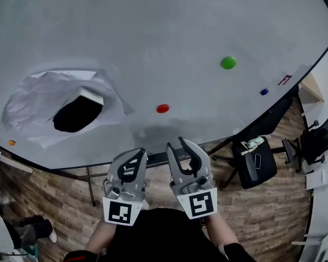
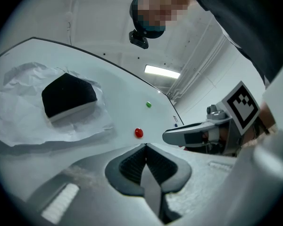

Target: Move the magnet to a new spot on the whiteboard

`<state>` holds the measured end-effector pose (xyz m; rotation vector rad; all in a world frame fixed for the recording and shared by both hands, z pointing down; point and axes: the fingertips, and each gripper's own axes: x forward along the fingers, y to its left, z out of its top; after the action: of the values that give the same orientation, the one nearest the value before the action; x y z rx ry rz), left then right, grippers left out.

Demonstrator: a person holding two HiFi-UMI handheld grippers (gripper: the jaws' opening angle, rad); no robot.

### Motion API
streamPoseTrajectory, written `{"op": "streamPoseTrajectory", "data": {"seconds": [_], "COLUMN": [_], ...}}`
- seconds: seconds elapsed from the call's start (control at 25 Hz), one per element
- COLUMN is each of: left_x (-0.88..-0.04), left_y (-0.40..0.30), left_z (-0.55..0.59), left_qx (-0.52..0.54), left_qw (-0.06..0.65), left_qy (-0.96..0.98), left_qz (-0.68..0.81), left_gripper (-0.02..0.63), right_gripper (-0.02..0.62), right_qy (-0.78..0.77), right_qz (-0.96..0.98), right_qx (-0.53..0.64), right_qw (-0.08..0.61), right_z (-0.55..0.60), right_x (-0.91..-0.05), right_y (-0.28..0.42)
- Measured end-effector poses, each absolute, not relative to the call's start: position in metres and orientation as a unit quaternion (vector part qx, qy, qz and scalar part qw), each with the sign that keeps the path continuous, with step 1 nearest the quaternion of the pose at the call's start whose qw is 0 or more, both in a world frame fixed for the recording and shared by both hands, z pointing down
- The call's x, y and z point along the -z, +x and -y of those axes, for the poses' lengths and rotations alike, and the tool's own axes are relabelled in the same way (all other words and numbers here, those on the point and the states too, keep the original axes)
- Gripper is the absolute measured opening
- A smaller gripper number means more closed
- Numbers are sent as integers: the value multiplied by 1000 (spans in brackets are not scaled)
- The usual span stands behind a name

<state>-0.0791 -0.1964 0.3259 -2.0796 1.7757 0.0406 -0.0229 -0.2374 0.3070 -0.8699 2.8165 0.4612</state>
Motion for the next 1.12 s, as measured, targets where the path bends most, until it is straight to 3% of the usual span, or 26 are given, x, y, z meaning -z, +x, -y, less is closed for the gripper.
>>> {"op": "streamPoseTrajectory", "data": {"seconds": [1.12], "left_x": [-319], "left_y": [-112], "left_z": [216], "left_qx": [-30], "left_qw": [214], "left_qy": [-796], "left_qz": [-566], "left_gripper": [2], "right_gripper": [132], "right_qy": [-378], "right_qz": [-904], "right_qx": [-186], "right_qw": [75], "right_z": [282], "right_x": [-277], "right_y": [-72]}}
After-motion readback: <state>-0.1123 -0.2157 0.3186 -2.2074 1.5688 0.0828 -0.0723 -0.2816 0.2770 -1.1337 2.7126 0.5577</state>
